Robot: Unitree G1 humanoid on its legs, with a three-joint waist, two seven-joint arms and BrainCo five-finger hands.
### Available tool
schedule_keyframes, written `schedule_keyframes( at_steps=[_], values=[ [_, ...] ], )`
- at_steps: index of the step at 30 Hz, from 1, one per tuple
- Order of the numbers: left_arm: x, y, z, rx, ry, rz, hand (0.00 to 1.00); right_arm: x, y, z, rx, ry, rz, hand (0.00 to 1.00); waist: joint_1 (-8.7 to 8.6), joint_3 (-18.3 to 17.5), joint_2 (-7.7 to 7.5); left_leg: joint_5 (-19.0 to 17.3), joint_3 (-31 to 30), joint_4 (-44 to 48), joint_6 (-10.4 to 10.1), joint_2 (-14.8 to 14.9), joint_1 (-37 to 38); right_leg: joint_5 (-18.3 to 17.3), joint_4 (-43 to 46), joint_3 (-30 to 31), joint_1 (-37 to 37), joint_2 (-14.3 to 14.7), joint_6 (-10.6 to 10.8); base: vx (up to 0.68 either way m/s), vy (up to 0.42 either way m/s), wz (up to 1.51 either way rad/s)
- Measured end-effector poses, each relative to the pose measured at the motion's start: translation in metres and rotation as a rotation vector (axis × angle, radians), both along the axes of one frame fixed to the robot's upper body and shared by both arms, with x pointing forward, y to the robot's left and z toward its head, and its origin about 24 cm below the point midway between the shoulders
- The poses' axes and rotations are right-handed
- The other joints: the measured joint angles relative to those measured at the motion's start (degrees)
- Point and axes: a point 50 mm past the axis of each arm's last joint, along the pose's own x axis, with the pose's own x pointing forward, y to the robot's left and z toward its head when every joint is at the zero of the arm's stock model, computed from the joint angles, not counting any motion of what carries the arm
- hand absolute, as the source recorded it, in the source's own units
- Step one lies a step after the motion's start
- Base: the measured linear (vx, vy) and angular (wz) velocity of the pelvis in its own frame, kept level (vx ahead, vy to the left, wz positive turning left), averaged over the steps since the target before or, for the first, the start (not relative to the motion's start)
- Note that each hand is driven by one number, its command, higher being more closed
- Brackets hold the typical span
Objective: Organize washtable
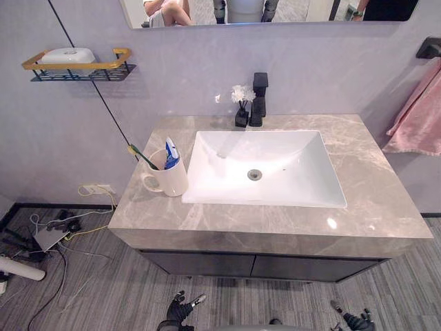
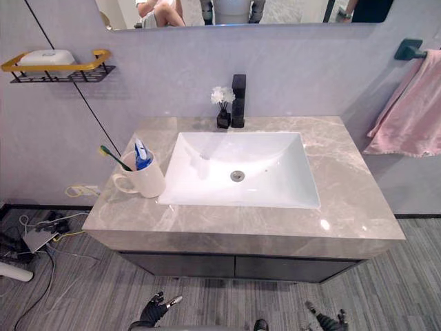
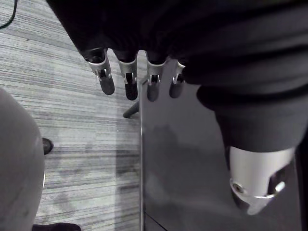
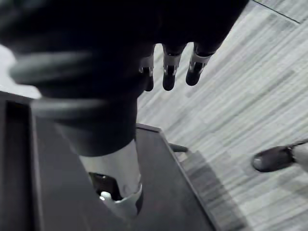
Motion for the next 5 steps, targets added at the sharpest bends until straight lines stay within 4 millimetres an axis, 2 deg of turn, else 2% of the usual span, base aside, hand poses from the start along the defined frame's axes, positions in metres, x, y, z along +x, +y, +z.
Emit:
schedule_keyframes(
  at_steps=[2, 5],
  values=[
    [0.0042, 0.0029, 0.0001, 0.009, -0.003, -0.007, 0.0, 0.0007, 0.003, -0.0062, 0.039, 0.025, 0.02, 0.0, 0.1, 0.7, -0.7, 0.0, -0.9, 0.1, 0.0, -0.2, 0.1, -0.1, -0.2, -0.7, 0.5, -0.1, 0.1, -0.06, 0.01, 0.17],
    [0.0058, 0.0046, 0.0003, 0.015, -0.006, -0.012, 0.0, 0.006, 0.0026, -0.0087, 0.062, 0.029, 0.044, 0.0, -0.02, 1.6, -0.69, 0.1, -1.5, 0.0, 0.1, -0.8, 0.0, -0.1, -0.2, -1.0, 0.5, -0.3, 0.2, -0.02, 0.024, 0.06]
  ],
)
